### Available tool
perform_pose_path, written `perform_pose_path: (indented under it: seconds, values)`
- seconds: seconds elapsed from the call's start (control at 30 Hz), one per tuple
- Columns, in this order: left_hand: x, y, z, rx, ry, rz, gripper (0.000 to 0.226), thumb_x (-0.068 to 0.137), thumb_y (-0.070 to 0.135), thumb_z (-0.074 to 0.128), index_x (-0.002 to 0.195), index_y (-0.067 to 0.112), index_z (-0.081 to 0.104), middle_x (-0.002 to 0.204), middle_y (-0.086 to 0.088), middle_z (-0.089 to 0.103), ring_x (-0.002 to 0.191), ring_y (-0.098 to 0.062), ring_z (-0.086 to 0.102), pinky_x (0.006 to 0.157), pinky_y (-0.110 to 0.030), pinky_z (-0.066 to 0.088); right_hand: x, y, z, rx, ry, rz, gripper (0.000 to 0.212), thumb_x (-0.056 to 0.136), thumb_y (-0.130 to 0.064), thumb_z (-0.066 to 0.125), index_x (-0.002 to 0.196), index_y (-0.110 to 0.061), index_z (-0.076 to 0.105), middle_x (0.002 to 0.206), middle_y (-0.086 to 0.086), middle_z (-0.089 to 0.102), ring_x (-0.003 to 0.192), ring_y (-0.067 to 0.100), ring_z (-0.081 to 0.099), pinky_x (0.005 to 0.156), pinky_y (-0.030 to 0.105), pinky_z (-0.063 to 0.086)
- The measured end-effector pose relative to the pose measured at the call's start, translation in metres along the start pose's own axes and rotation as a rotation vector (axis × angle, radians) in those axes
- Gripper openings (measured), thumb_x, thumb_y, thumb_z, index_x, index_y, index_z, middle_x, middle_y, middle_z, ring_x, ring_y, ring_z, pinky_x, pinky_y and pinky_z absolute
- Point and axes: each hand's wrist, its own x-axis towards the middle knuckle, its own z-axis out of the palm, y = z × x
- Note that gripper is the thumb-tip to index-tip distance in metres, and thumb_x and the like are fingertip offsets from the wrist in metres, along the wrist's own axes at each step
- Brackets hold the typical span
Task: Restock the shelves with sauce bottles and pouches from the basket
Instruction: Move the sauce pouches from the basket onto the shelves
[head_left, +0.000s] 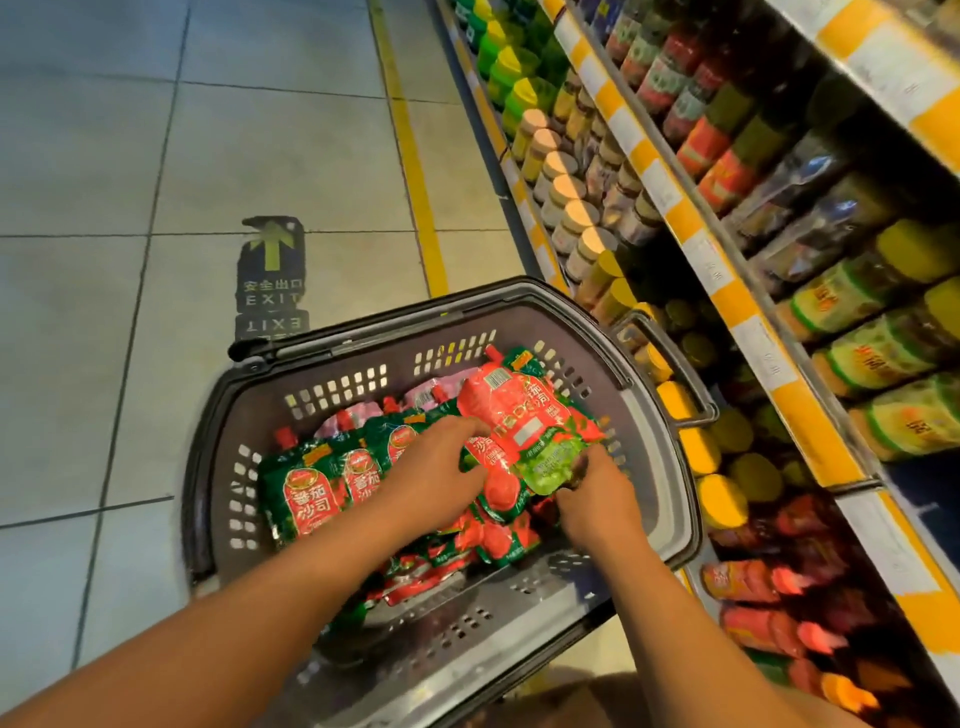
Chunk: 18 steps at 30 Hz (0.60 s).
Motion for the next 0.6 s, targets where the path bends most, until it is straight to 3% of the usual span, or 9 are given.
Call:
perform_pose_path:
  seconds: [0.1, 0.2, 0.27, 0.37, 0.43, 0.5, 0.6]
  values:
    - [0.006, 0.001, 0.015, 0.038, 0.009, 0.071, 0.056, 0.091, 0.019, 0.069, 0.144, 0.028, 0.053, 0.147, 0.009, 0.047, 0.127, -0.016, 0.055, 0.102, -0.024, 0.043, 0.002, -0.005, -0.003, 0.107, 0.002, -0.055, 0.02, 0.093, -0.011, 0.058, 0.1, -0.026, 0.047, 0.09, 0.003, 0.064, 0.081, 0.03, 0.061, 0.063, 0.036, 0.041]
    - [0.012, 0.002, 0.029, 0.119, 0.019, 0.127, 0.083, 0.088, 0.016, 0.074, 0.158, 0.033, 0.033, 0.166, 0.009, 0.021, 0.15, -0.016, 0.028, 0.115, -0.025, 0.027, -0.003, -0.014, -0.01, 0.221, 0.062, -0.166, 0.02, 0.09, -0.012, 0.057, 0.097, -0.03, 0.052, 0.076, 0.001, 0.06, 0.066, 0.025, 0.056, 0.057, 0.037, 0.042]
    - [0.015, 0.006, 0.032, 0.155, 0.075, 0.159, 0.095, 0.087, 0.019, 0.077, 0.162, 0.035, 0.022, 0.169, 0.012, 0.012, 0.154, -0.016, 0.018, 0.118, -0.027, 0.022, -0.009, -0.024, -0.017, 0.322, 0.116, -0.256, 0.017, 0.088, -0.016, 0.06, 0.094, -0.032, 0.057, 0.071, -0.002, 0.059, 0.058, 0.017, 0.052, 0.054, 0.036, 0.041]
    - [0.023, 0.015, 0.026, 0.122, 0.24, 0.267, 0.079, 0.088, 0.021, 0.078, 0.157, 0.025, 0.039, 0.16, 0.003, 0.036, 0.147, -0.018, 0.036, 0.12, -0.032, 0.033, -0.017, -0.04, -0.027, 0.531, 0.142, -0.351, 0.01, 0.086, -0.019, 0.065, 0.088, -0.029, 0.064, 0.068, 0.003, 0.06, 0.055, 0.013, 0.049, 0.053, 0.037, 0.041]
    - [0.027, 0.019, 0.017, 0.078, 0.316, 0.337, 0.055, 0.092, 0.021, 0.072, 0.145, 0.022, 0.056, 0.143, 0.004, 0.058, 0.13, -0.017, 0.054, 0.107, -0.04, 0.049, -0.023, -0.046, -0.034, 0.694, 0.119, -0.395, 0.005, 0.088, -0.021, 0.069, 0.088, -0.026, 0.067, 0.069, 0.013, 0.06, 0.057, 0.028, 0.052, 0.053, 0.043, 0.045]
    - [0.025, 0.023, 0.012, 0.029, 0.323, 0.369, 0.045, 0.095, 0.021, 0.07, 0.139, 0.025, 0.063, 0.13, 0.007, 0.068, 0.118, -0.014, 0.062, 0.098, -0.036, 0.053, -0.029, -0.047, -0.043, 0.839, 0.081, -0.429, 0.009, 0.09, -0.031, 0.072, 0.097, -0.026, 0.07, 0.072, 0.015, 0.065, 0.066, 0.036, 0.063, 0.061, 0.047, 0.054]
    - [0.016, 0.026, 0.011, -0.165, 0.323, 0.29, 0.035, 0.095, 0.031, 0.074, 0.13, 0.033, 0.07, 0.117, 0.017, 0.073, 0.108, -0.003, 0.067, 0.094, -0.03, 0.055, -0.029, -0.036, -0.054, 0.909, 0.142, -0.429, 0.025, 0.088, -0.04, 0.074, 0.11, -0.03, 0.068, 0.077, -0.001, 0.066, 0.074, 0.019, 0.064, 0.072, 0.036, 0.056]
